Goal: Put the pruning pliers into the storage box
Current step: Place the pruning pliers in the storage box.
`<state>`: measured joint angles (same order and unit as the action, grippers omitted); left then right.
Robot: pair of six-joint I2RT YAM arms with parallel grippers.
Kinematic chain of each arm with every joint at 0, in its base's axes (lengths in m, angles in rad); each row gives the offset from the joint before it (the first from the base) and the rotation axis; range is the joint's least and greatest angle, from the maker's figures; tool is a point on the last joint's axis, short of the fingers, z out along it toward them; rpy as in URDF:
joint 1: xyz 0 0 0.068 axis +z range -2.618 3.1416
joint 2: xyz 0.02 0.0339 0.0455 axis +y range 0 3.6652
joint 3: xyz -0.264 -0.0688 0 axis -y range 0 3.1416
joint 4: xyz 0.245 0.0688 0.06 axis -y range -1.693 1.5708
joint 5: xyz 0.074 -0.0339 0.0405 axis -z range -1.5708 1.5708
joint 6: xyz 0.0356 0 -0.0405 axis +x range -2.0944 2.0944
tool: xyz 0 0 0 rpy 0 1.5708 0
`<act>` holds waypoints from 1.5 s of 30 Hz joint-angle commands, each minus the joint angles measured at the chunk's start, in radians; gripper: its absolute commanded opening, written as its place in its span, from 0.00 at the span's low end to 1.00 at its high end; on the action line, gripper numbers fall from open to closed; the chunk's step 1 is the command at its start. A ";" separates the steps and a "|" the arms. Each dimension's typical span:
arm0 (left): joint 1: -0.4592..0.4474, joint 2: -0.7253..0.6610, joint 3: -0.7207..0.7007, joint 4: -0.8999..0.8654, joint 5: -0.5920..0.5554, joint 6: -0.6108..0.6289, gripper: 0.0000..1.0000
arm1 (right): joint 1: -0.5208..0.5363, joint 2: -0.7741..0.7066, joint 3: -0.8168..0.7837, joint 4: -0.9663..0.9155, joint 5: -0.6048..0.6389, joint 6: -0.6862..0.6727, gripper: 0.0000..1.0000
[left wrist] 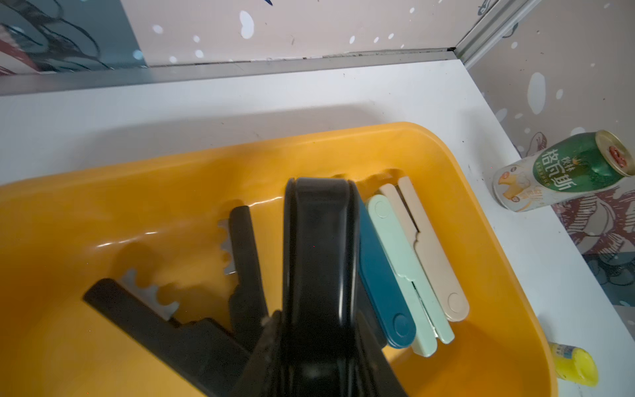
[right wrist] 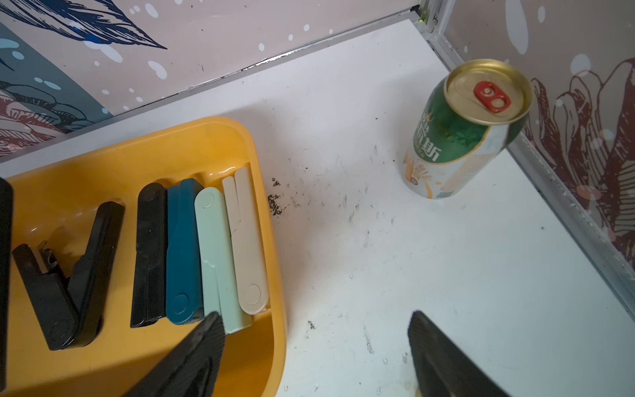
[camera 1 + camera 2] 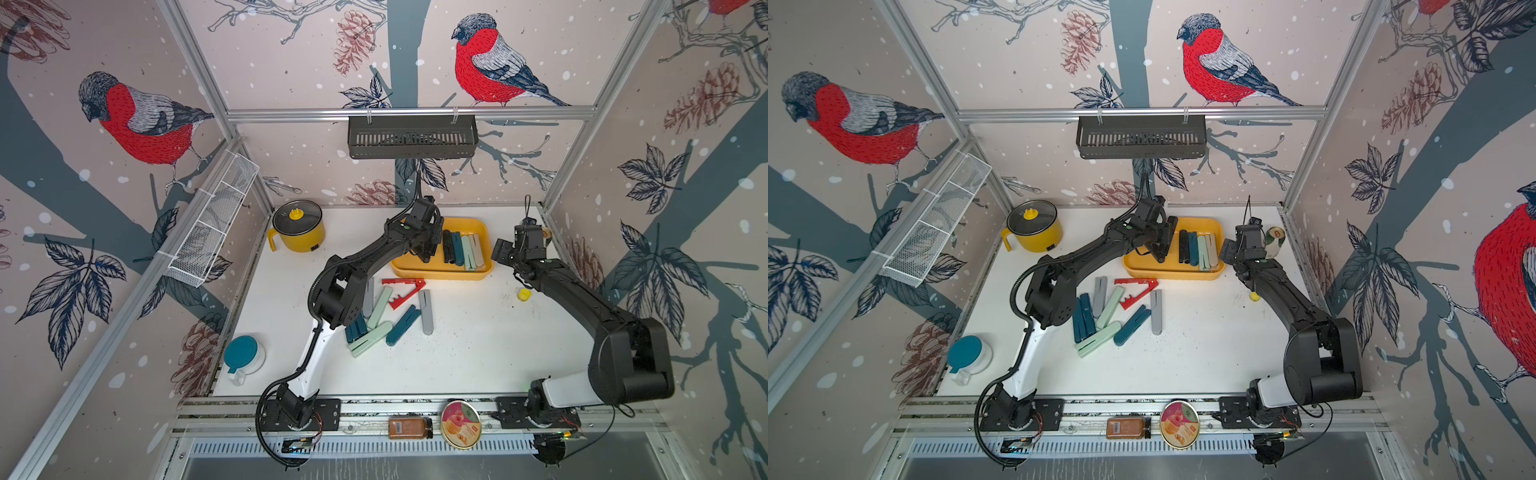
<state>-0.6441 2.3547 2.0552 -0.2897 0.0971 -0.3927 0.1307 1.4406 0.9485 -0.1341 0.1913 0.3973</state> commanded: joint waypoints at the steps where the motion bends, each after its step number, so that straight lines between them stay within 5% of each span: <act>1: -0.003 0.027 0.026 0.002 0.056 -0.036 0.14 | -0.005 -0.011 -0.006 -0.007 -0.003 0.007 0.85; 18: -0.006 0.136 0.070 0.026 0.029 -0.147 0.14 | -0.019 -0.048 -0.047 -0.007 -0.005 0.012 0.85; 45: -0.011 0.241 0.172 -0.052 -0.067 -0.156 0.19 | -0.051 -0.082 -0.103 0.008 -0.020 0.014 0.85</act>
<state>-0.6533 2.5816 2.2150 -0.3107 0.0486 -0.5507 0.0834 1.3701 0.8471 -0.1337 0.1699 0.4007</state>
